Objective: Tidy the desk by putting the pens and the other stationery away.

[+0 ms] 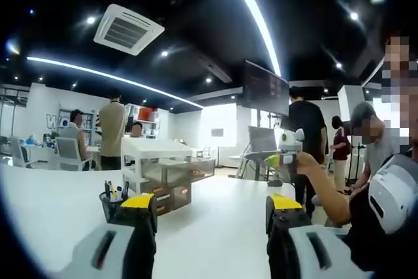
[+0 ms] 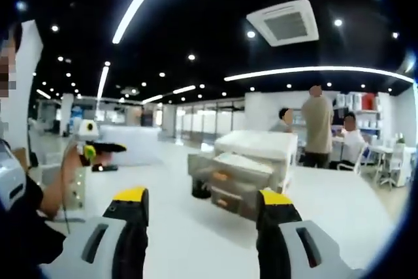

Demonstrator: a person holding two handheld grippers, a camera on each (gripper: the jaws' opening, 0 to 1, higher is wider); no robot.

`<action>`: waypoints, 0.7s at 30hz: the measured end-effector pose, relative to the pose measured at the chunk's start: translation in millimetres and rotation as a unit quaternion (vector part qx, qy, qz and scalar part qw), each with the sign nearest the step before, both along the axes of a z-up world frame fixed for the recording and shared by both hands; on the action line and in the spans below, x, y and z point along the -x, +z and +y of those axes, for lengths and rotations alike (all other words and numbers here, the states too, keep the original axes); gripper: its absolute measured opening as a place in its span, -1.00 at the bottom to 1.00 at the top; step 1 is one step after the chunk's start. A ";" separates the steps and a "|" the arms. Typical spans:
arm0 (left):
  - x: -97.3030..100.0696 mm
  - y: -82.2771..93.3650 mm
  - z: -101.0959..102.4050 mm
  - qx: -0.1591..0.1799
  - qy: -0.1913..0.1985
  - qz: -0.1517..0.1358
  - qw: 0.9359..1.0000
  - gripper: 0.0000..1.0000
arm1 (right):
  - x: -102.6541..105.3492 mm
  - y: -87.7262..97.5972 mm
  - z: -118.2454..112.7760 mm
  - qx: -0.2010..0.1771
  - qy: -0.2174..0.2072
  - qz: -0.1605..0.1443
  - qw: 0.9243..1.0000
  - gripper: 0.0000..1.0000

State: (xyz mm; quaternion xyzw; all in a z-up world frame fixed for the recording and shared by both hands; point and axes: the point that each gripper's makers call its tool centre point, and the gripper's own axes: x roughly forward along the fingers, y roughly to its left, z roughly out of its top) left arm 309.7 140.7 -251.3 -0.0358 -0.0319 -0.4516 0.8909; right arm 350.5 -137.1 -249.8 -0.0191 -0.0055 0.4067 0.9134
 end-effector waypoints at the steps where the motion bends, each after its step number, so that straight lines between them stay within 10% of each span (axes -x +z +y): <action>1: -0.1 -0.3 -0.2 -0.001 0.000 0.000 1.000 0.34 | 0.8 -2.4 -1.5 -0.001 0.000 0.001 1.000 0.27; 21: -2.9 -7.3 -0.9 -0.006 0.002 0.008 1.000 0.33 | 20.0 -26.7 -16.6 -0.016 -0.010 0.018 1.000 0.28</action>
